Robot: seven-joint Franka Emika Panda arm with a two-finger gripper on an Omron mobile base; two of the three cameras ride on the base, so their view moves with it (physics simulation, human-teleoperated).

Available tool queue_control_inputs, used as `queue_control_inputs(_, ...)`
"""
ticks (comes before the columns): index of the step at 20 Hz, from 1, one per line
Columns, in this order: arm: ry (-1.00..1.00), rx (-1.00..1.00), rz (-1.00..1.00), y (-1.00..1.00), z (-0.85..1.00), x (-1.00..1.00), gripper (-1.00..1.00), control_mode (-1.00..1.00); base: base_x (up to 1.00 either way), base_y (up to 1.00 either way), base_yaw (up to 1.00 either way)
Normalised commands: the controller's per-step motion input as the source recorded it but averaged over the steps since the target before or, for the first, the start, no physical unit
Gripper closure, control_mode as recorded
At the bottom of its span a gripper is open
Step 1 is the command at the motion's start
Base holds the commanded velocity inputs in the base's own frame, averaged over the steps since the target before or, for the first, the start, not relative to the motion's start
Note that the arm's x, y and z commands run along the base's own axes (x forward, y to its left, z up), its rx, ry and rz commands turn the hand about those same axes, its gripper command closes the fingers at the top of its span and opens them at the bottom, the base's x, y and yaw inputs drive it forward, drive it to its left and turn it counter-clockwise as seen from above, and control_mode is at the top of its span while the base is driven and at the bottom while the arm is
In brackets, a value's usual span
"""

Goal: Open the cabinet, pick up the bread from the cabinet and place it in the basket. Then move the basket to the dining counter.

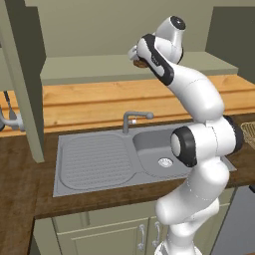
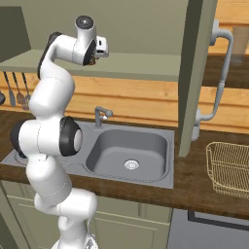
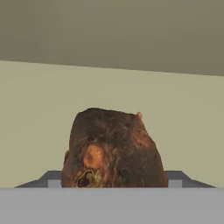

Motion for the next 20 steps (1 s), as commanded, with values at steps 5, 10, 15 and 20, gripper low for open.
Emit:
queue_control_inputs(5, 0.00, 0.00, 0.00, 0.01, -0.10, 0.01, 1.00, -1.00, 0.00, 0.00, 0.00)
queue_control_inputs(10, 0.00, 0.00, -0.01, -0.09, 0.00, -0.25, 1.00, -1.00, 0.00, 0.00, 0.00)
queue_control_inputs(15, -0.03, 0.00, -0.05, -0.30, 0.00, -0.59, 1.00, -1.00, 0.00, 0.00, 0.00)
queue_control_inputs(20, -0.17, 0.03, -0.02, -0.21, 0.00, -0.48, 1.00, -1.00, 0.00, 0.00, 0.00)
